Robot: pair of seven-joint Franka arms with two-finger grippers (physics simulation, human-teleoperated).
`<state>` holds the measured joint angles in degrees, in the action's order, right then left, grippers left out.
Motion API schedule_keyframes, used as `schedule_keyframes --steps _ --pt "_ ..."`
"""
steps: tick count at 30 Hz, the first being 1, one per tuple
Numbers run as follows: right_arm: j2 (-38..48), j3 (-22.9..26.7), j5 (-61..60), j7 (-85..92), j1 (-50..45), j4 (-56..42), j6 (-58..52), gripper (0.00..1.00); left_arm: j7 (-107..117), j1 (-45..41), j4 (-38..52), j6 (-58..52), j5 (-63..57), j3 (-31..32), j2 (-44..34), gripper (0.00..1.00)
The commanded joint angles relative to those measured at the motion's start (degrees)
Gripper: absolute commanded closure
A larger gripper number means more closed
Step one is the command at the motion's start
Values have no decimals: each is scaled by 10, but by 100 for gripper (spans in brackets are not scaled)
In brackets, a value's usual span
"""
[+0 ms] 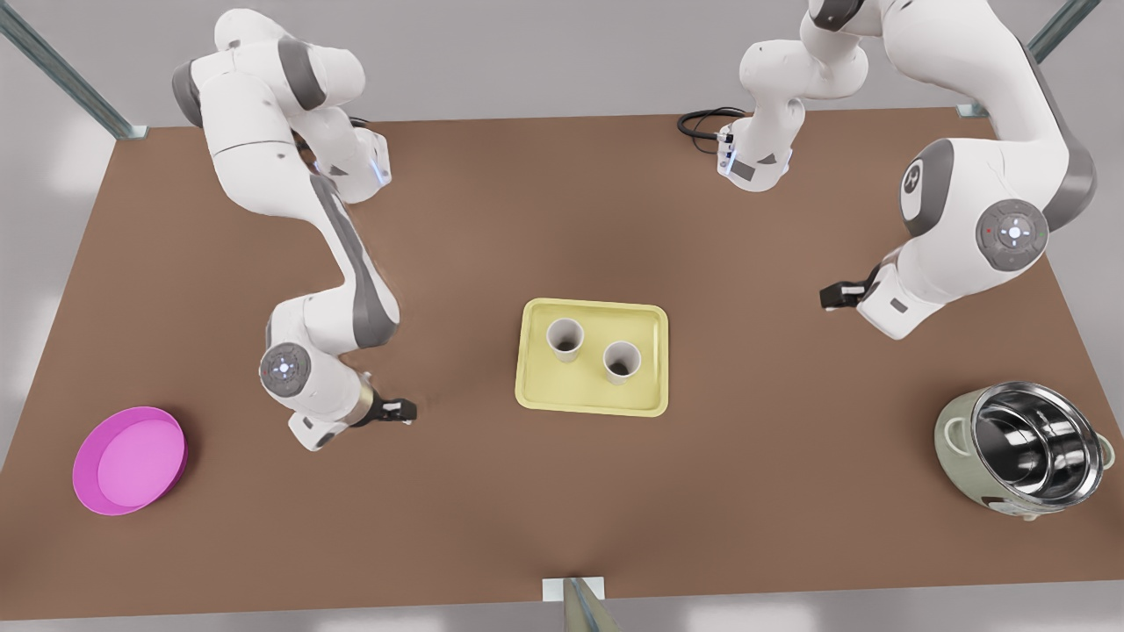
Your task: Use both arms to respectively pick up the white IKEA cups from the middle-left and middle-right positions, then place the white IKEA cups onto the middle-middle tray, ensuring that the cups remain upright and do not tip over
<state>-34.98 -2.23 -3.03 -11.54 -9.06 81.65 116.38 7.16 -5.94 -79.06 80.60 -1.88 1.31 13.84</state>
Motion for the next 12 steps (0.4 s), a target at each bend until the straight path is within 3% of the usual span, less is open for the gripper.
schedule_keyframes --steps 1,3,5,8,10,12 --pt "-15 8 83 174 34 -40 -143 0 -92 0 0 -6 3 1 -1 0" --pt "49 30 77 169 32 -86 -272 0 -88 0 1 -19 3 10 -1 0" --pt "58 38 93 169 36 -153 -352 0 -92 0 4 -18 1 8 -1 0" --pt "221 32 104 156 57 -72 -357 0 -87 0 24 -33 2 15 -1 0" --pt "277 31 115 139 55 -3 -349 0 -87 -2 31 -33 3 27 -1 0" --pt "275 31 114 138 55 -1 -349 0 -87 -2 31 -34 2 26 -1 0"
